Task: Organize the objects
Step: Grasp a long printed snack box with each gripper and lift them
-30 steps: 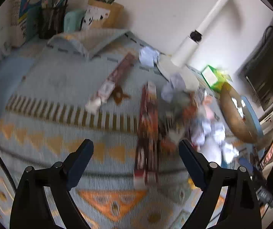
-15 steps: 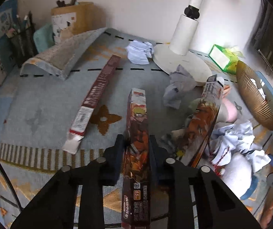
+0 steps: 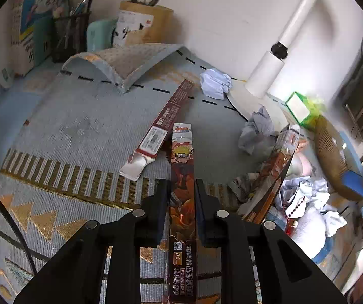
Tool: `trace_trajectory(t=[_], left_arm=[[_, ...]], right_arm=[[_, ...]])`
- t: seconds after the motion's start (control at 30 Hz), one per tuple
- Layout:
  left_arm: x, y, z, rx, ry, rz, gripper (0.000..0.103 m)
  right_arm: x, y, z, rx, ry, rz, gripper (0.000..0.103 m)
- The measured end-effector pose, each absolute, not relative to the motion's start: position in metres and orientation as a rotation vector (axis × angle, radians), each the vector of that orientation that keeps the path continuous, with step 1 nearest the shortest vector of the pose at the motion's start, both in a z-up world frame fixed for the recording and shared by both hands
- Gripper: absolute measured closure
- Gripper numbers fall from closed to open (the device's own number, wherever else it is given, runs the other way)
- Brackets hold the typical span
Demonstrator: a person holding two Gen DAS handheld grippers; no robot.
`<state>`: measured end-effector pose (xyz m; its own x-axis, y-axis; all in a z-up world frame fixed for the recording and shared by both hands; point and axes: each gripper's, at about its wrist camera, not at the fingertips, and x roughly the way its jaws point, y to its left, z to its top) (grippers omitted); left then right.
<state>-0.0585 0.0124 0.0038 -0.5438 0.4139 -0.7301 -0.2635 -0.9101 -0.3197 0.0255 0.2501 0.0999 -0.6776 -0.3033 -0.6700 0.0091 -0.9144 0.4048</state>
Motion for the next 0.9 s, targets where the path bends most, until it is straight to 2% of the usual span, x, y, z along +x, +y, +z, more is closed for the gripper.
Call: trace_trajectory(t=[0.23, 0.37, 0.43, 0.47, 0.63, 0.9], left_arm=[[-0.062, 0.011, 0.002, -1.232, -0.283, 2.413, 0.086], [-0.061, 0.013, 0.001, -1.23, -0.272, 2.397, 0.086], [-0.06, 0.015, 0.001, -1.228, -0.258, 2.397, 0.086], [-0.06, 0.016, 0.001, -1.227, -0.255, 2.398, 0.086], [-0.061, 0.011, -0.002, -1.234, -0.301, 2.372, 0.086], [-0.057, 0.016, -0.001, -1.226, -0.244, 2.372, 0.085]], right_arm=[[-0.041, 0.232, 0.056, 1.436, -0.839, -2.515, 0.043], [-0.055, 0.225, 0.043, 1.481, -0.816, -2.602, 0.048], [-0.061, 0.219, 0.038, 1.506, -0.78, -2.625, 0.073], [-0.062, 0.216, 0.034, 1.508, -0.775, -2.608, 0.073], [-0.044, 0.222, 0.049, 1.28, -0.771, -2.665, 0.083], [0.016, 0.257, 0.101, 1.047, -0.826, -2.639, 0.085]])
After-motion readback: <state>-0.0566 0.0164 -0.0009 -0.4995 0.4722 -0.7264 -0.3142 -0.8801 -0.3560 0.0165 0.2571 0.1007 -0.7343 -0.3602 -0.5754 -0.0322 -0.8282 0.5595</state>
